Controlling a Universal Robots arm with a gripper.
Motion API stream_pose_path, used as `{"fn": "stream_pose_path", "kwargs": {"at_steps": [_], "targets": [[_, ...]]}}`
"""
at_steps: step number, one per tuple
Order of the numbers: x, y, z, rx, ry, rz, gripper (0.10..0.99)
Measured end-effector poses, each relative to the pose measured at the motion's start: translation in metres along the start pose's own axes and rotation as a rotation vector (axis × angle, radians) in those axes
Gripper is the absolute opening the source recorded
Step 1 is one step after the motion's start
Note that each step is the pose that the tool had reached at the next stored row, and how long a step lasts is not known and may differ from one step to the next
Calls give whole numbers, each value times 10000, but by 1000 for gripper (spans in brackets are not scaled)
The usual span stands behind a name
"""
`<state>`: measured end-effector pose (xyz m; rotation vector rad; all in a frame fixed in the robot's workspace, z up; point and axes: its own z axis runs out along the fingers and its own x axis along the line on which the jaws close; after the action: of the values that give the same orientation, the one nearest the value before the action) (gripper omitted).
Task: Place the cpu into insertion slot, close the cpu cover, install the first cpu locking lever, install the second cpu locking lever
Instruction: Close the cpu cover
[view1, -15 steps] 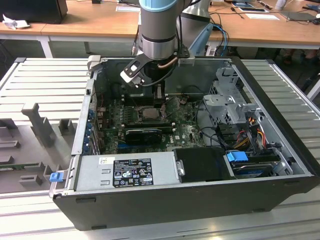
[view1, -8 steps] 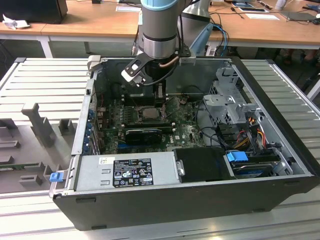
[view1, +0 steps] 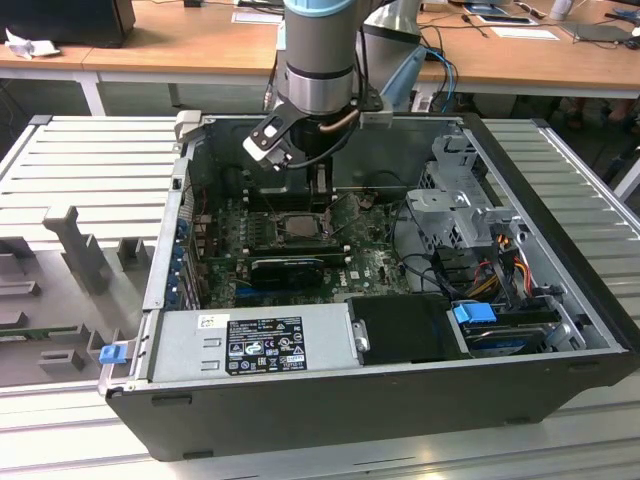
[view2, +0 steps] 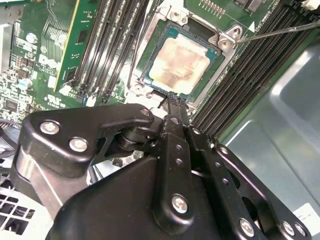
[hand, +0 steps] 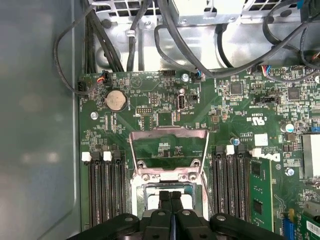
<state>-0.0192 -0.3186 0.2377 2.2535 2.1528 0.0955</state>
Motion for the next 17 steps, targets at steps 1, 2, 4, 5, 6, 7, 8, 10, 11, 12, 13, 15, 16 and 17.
{"fn": "stream_pose_path", "kwargs": {"at_steps": [1,2,4,5,6,7,8,10,11,12,13,15,16,17], "targets": [[0,5,-1,0,1,1,106],[1,7,-11,1,-3,0,106],[3,10,-54,0,-1,0,106],[4,11,-68,0,-1,-1,106],[4,12,-79,-1,-1,0,106],[5,12,-87,0,-1,1,106],[6,23,-94,-1,-1,2,106],[7,51,-101,0,-1,0,106],[7,60,-107,0,-1,-1,106],[9,66,-133,0,-1,-1,106],[10,71,-159,0,-1,-1,106],[13,136,-163,-1,0,2,106],[14,160,-162,0,1,0,106],[16,202,-163,0,0,-2,106]]}}
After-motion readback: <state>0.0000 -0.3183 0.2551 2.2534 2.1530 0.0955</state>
